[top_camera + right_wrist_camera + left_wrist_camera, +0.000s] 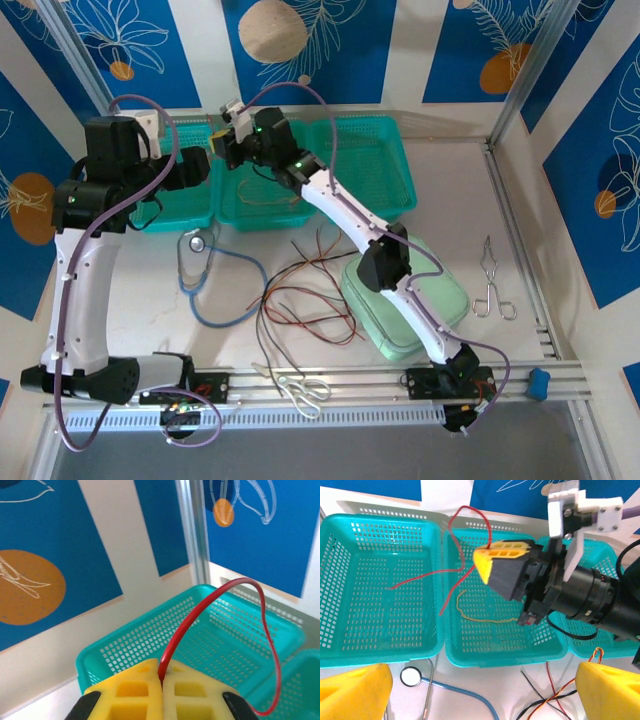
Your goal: Untangle the cables
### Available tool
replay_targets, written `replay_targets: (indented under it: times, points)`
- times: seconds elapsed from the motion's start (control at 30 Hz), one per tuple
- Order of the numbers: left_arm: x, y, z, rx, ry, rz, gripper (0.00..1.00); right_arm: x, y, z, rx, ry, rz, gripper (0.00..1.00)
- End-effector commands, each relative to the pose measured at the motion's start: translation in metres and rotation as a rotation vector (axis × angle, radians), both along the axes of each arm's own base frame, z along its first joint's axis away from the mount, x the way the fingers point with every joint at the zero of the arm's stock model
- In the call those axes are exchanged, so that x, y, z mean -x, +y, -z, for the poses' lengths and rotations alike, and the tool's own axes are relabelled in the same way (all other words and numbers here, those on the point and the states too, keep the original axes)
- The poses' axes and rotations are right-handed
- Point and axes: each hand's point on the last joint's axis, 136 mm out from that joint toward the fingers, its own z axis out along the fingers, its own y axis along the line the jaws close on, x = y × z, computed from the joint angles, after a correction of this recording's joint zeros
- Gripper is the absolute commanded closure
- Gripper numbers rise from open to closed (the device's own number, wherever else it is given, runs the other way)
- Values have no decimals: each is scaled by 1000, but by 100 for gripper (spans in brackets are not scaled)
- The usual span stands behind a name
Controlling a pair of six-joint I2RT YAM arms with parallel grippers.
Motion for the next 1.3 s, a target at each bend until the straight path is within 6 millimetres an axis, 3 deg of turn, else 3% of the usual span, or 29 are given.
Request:
replay_targets:
  times: [0.0, 0.13, 0.33, 0.6, 0.7, 0.87, 1.1, 1.27]
  points:
    - [5, 0, 4, 30, 20, 1, 6, 13, 11, -28, -89, -61, -42, 100]
    - [5, 0, 5, 39, 23, 0, 6, 6, 24, 5, -93, 9, 9, 100]
    - [6, -3, 15, 64, 41, 3, 6, 2, 51, 78, -46, 61, 54, 100]
    - [10, -3, 29, 72, 66, -1, 6, -3, 61, 141, 34, 81, 101, 100]
    - [9, -3, 30, 70, 65, 0, 6, 10, 67, 137, 102, 15, 83, 97]
    - [8, -3, 30, 68, 61, -4, 6, 27, 73, 103, 113, -93, 52, 69]
    - [9, -3, 36, 72, 80, -1, 6, 31, 61, 50, 103, -170, 52, 47]
    - [11, -11, 36, 110, 70, 28, 6, 32, 37, 16, 129, -163, 50, 41]
